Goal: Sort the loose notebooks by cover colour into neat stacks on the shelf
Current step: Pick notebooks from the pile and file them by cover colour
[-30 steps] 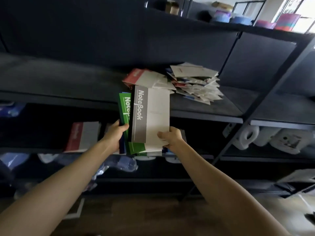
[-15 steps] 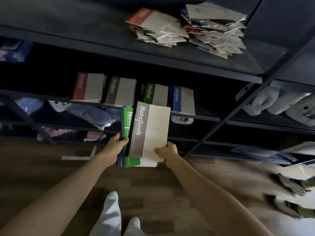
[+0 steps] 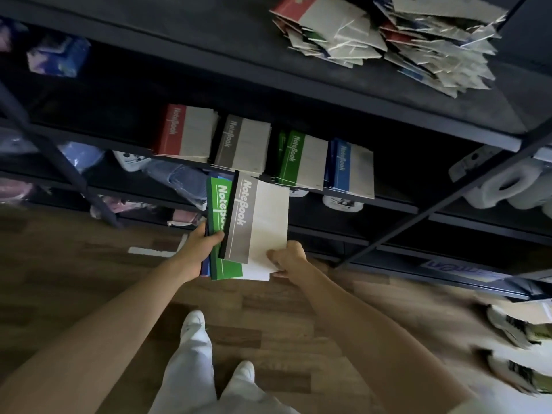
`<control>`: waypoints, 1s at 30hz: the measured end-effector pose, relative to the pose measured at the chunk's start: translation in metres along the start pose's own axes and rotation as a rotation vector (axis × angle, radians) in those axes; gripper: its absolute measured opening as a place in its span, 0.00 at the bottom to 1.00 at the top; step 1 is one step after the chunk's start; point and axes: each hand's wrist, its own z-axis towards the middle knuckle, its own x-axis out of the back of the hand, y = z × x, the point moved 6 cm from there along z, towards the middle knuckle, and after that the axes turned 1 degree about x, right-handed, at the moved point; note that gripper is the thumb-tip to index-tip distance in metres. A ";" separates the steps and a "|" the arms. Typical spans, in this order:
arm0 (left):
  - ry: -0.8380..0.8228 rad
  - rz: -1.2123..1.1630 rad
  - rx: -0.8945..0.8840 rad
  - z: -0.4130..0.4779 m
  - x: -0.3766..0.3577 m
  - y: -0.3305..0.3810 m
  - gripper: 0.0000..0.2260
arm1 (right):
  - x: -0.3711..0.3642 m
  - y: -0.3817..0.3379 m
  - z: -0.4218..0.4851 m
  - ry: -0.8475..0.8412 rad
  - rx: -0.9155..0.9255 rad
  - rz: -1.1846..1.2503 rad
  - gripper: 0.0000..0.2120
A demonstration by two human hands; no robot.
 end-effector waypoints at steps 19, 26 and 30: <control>0.143 -0.071 0.075 0.107 0.165 0.115 0.17 | -0.025 -0.181 0.076 0.430 0.051 0.100 0.14; 0.098 -0.047 0.123 0.128 0.170 0.122 0.17 | -0.037 -0.196 0.098 0.495 0.009 0.141 0.16; 0.071 -0.006 0.139 0.135 0.163 0.126 0.16 | -0.044 -0.207 0.108 0.435 0.007 0.070 0.14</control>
